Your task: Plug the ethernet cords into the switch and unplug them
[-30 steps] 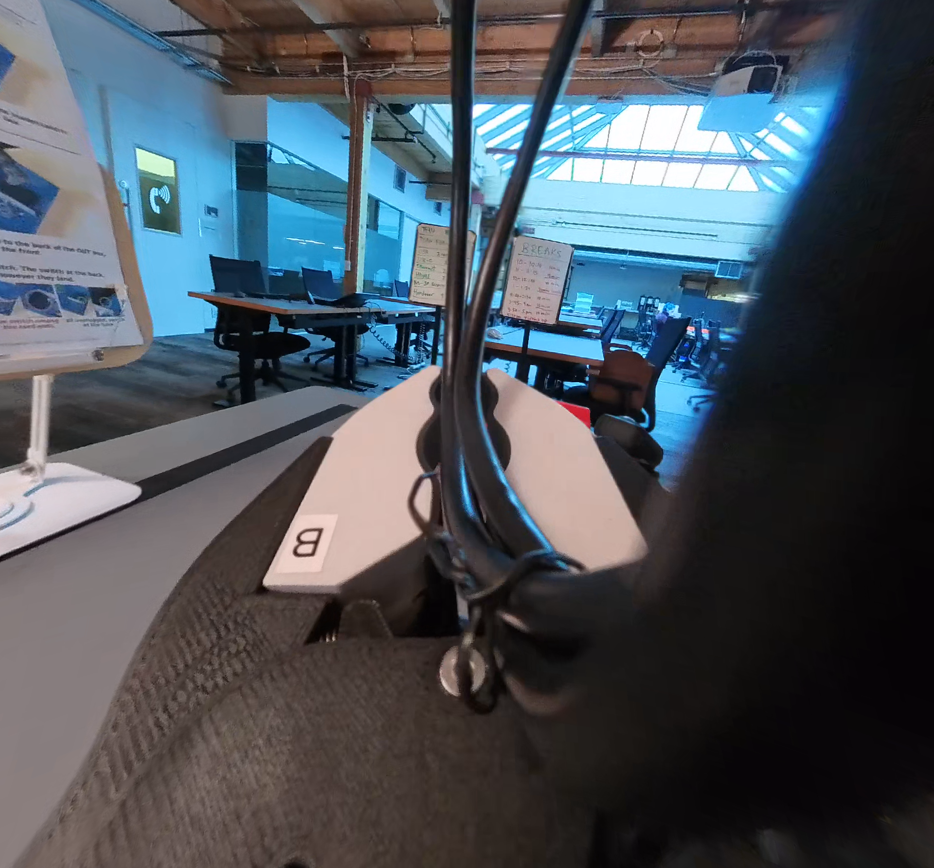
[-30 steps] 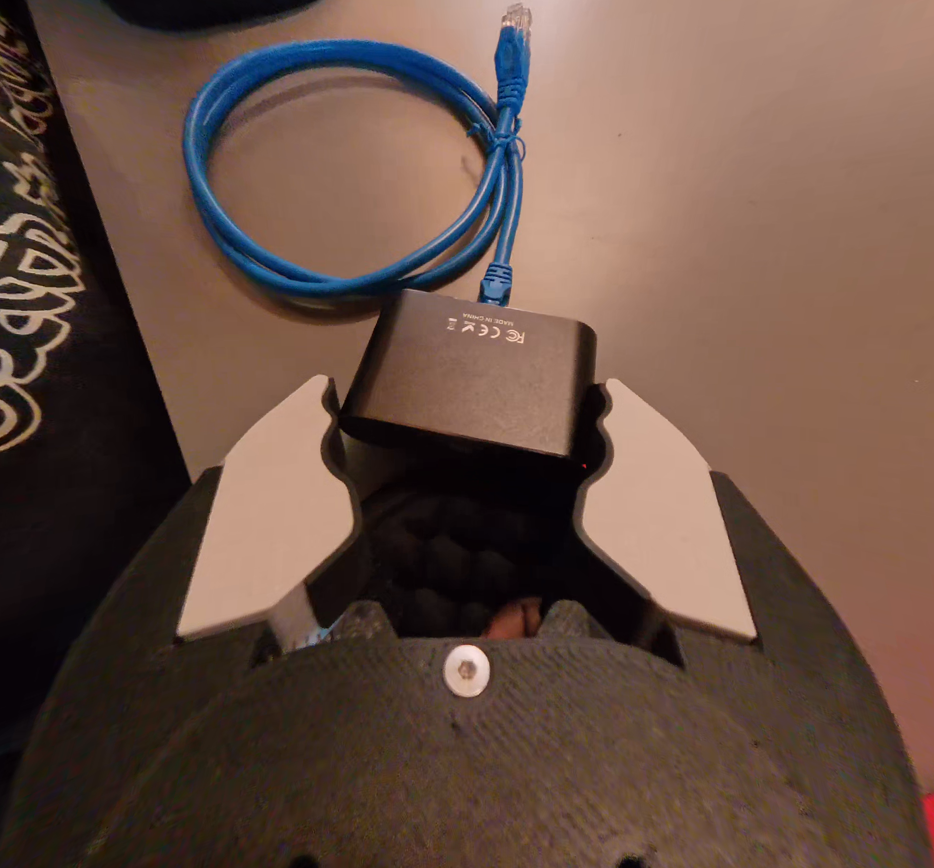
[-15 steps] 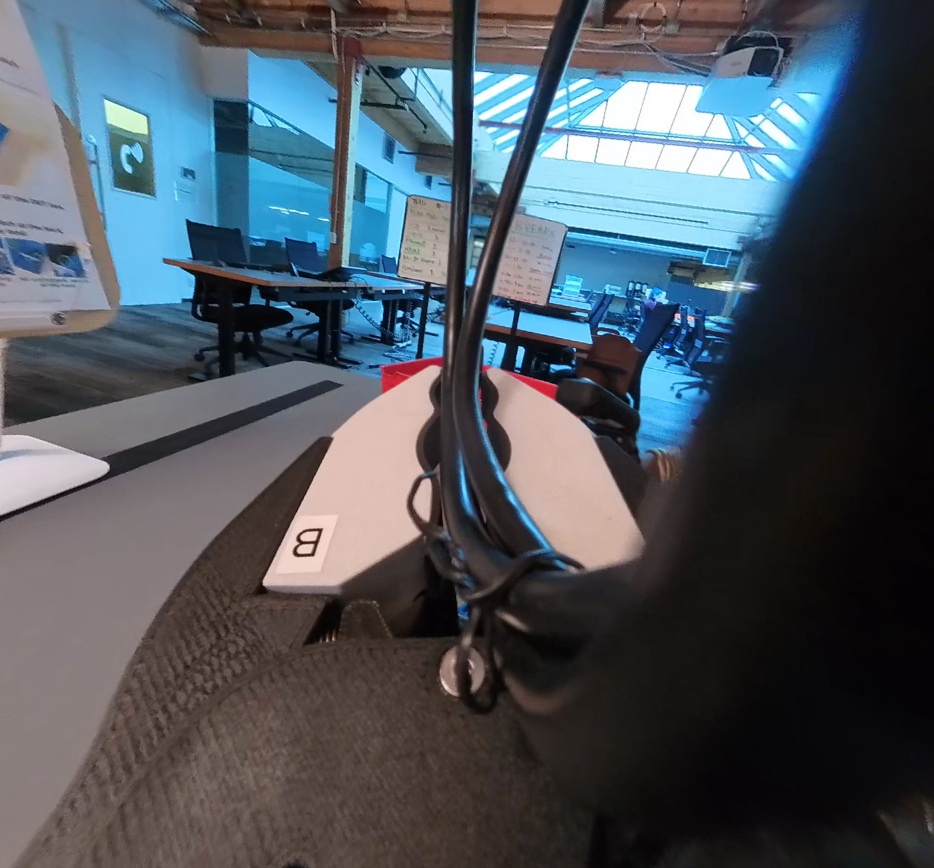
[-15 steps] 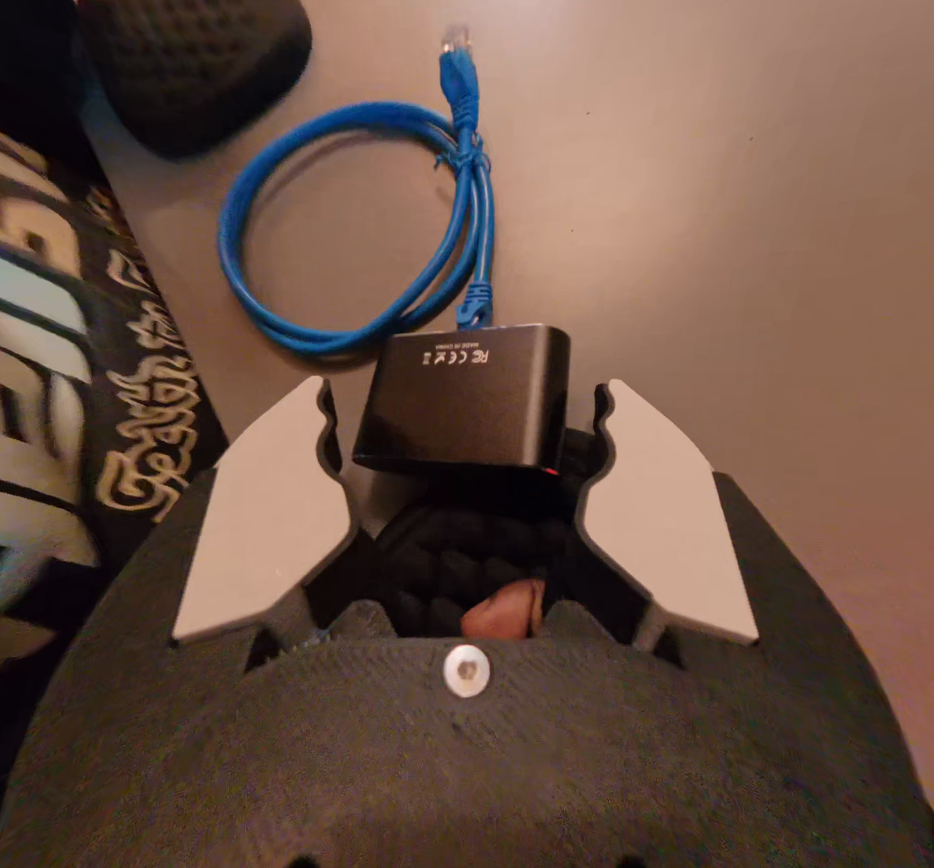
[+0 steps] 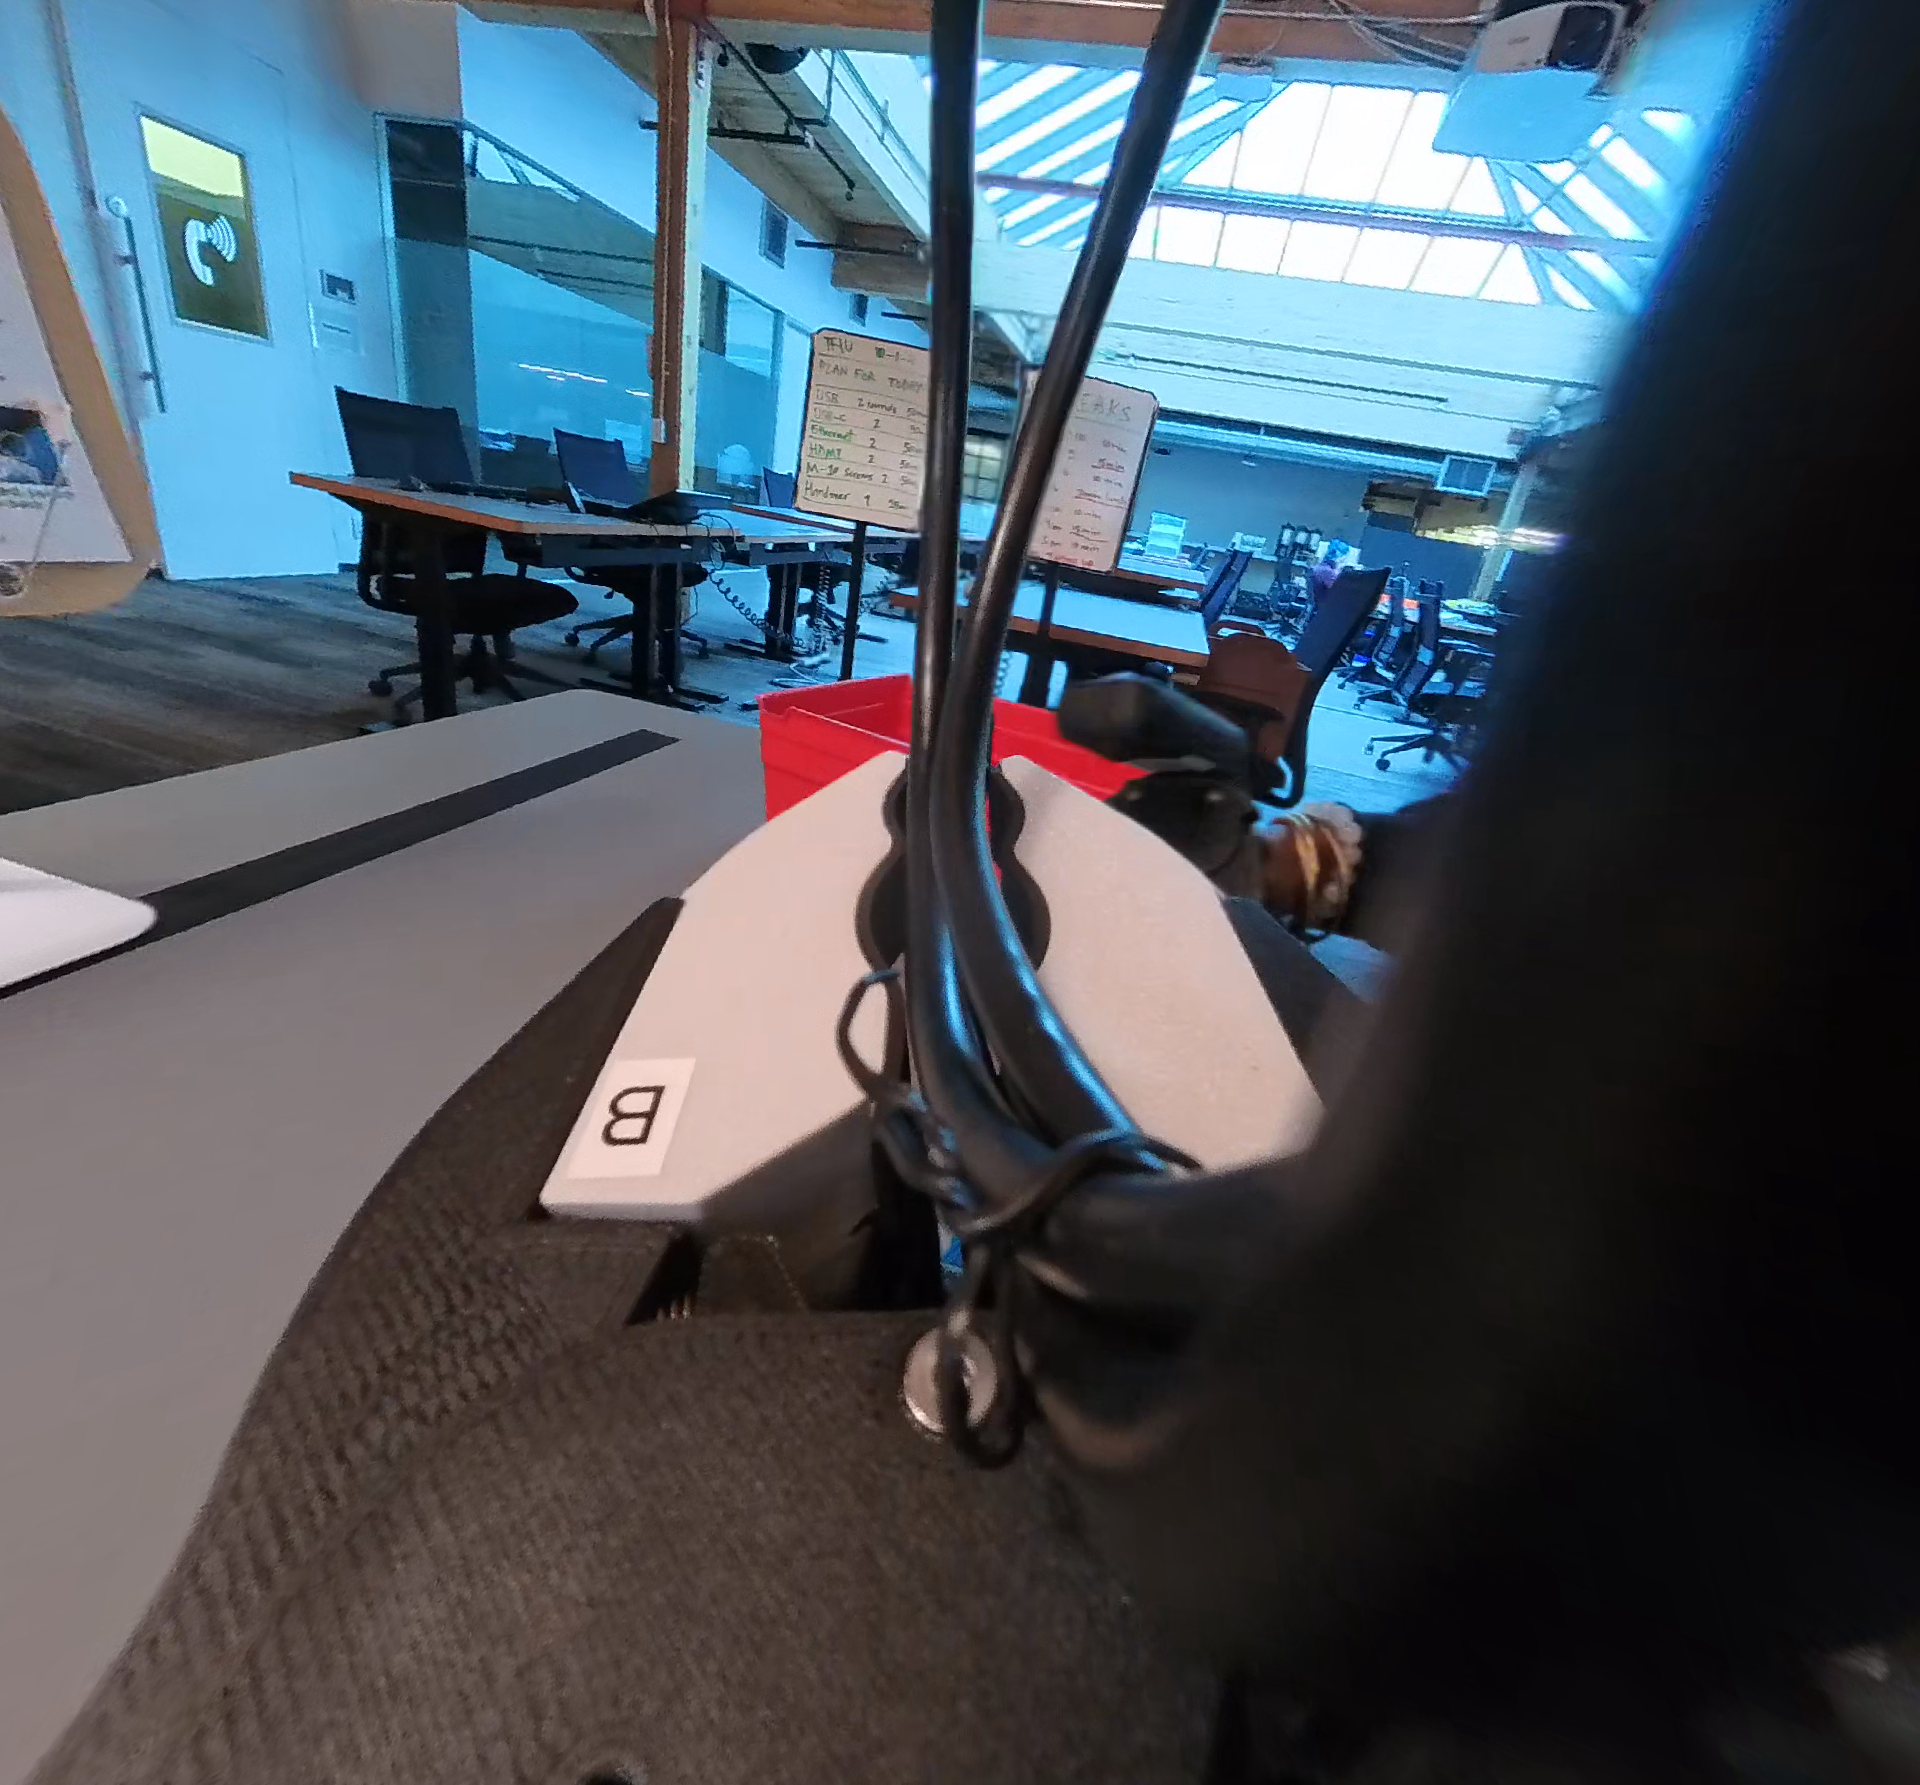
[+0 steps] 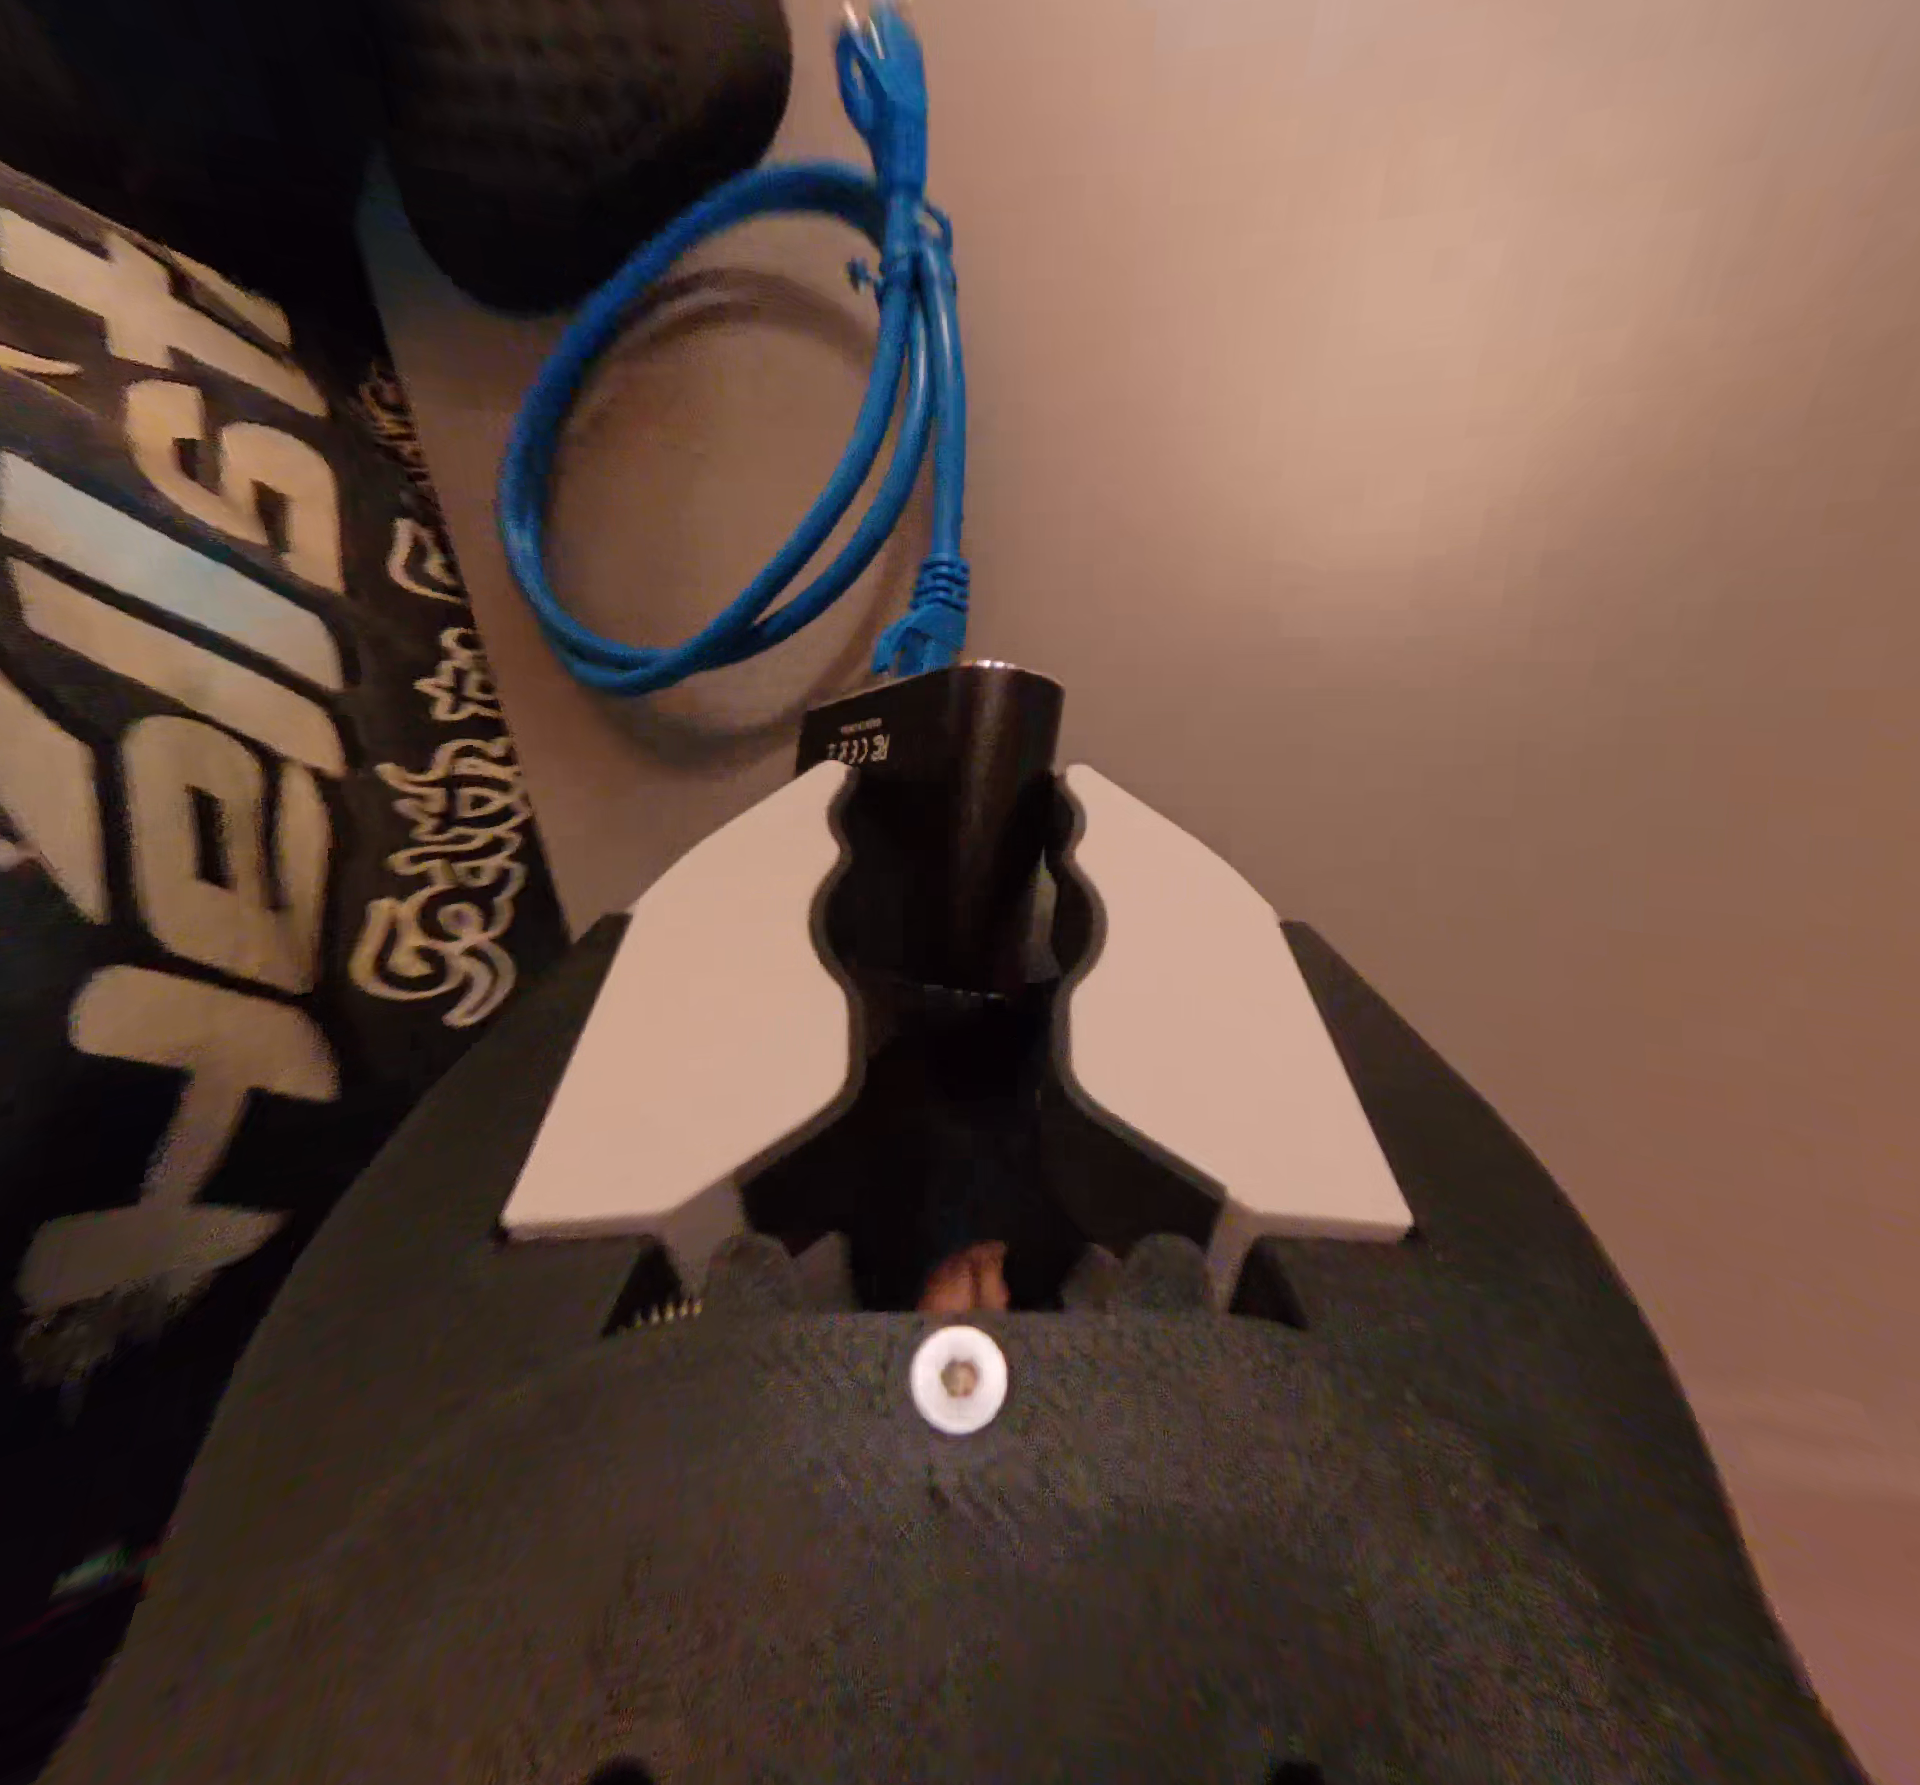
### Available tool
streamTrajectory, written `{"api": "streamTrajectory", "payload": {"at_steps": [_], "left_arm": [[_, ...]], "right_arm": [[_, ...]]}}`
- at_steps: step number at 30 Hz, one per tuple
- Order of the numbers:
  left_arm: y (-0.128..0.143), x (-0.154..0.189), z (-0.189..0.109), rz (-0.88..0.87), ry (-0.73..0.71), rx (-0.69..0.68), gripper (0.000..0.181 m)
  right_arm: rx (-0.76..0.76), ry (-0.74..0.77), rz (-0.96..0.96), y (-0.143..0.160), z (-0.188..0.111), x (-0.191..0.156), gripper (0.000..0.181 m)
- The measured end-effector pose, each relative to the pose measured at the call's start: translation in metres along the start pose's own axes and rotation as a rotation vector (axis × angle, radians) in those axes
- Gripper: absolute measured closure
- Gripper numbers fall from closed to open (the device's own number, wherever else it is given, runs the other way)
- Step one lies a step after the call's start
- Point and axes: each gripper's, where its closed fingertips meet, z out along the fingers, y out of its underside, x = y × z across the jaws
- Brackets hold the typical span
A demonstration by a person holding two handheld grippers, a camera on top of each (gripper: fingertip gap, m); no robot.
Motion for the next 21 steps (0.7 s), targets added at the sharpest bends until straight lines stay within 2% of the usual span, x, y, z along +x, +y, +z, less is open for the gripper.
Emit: {"api": "streamTrajectory", "payload": {"at_steps": [5,8,11,15,21], "left_arm": [[0.003,-0.005,-0.003,-0.033,-0.008,0.023,0.169],[0.007,-0.005,-0.002,-0.038,-0.008,0.015,0.169],[0.008,-0.003,-0.001,-0.009,-0.013,0.009,0.169],[0.008,0.005,0.003,-0.008,0.013,0.012,0.169],[0.017,0.018,0.011,0.016,0.066,-0.025,0.169]], "right_arm": [[0.162,0.359,-0.363,-0.007,-0.019,-0.002,0.150],[0.310,0.586,-0.545,-0.009,-0.029,-0.006,0.150],[0.425,0.708,-0.618,-0.001,-0.037,-0.015,0.150],[0.404,0.698,-0.569,0.007,-0.041,-0.021,0.152],[0.342,0.458,-0.467,0.004,-0.034,-0.034,0.157]]}}
